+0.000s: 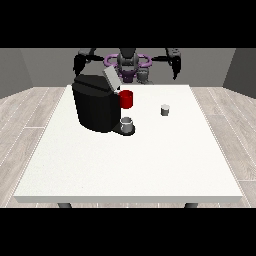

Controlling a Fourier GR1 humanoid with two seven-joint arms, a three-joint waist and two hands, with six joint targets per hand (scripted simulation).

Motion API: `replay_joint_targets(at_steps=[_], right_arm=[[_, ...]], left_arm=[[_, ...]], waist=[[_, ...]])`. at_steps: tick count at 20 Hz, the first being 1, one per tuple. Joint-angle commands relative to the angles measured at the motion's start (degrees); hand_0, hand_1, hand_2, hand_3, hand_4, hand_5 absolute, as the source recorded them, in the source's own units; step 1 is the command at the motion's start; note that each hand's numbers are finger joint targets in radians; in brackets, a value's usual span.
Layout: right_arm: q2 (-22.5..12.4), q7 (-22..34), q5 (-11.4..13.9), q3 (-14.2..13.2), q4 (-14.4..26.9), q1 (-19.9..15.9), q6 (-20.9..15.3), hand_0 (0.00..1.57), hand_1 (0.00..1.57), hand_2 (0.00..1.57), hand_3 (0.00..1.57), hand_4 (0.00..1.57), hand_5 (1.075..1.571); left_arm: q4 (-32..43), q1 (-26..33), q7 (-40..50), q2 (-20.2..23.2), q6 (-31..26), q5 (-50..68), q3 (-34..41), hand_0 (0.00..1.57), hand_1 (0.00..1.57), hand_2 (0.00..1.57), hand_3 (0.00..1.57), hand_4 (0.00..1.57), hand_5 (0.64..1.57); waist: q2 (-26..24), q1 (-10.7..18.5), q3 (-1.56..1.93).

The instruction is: Insert the coffee pod into the coffee machine and close the lid

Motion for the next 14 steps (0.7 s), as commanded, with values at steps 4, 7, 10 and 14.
replay_joint_targets(at_steps=[4,7,10,14], right_arm=[[0.53,-4.98,-1.44,-1.12,0.79,-0.06,0.51,0.0,0.0,0.0,0.0,0.27,1.571],[0.85,-2.9,-0.77,-0.3,-0.51,-5.81,-1.43,0.0,0.0,0.0,0.0,0.16,1.571],[1.77,-1.07,-1.37,2.2,-2.89,-2.81,0.13,0.0,0.0,0.0,0.0,0.13,1.571],[2.37,-2.91,0.54,2.82,-2.75,-7.99,-2.11,0.0,0.0,0.0,0.0,0.19,1.571]], left_arm=[[5.43,-8.69,3.45,7.56,-2.13,-1.63,5.33,0.0,0.0,0.0,0.0,0.0,1.571],[12.21,-14.49,2.93,9.64,-4.52,0.35,7.99,0.0,0.0,0.0,0.0,0.0,1.571],[16.65,-16.35,5.37,10.2,-4.0,-1.2,8.12,0.0,0.0,0.0,0.0,0.0,1.571],[23.81,-21.28,1.66,12.2,-3.21,-3.08,9.58,0.0,0.0,0.0,0.0,0.0,1.571]], waist=[[2.86,-2.98,0.05],[6.88,-4.06,0.04],[5.96,-6.68,0.03],[12.72,-7.92,0.02]])
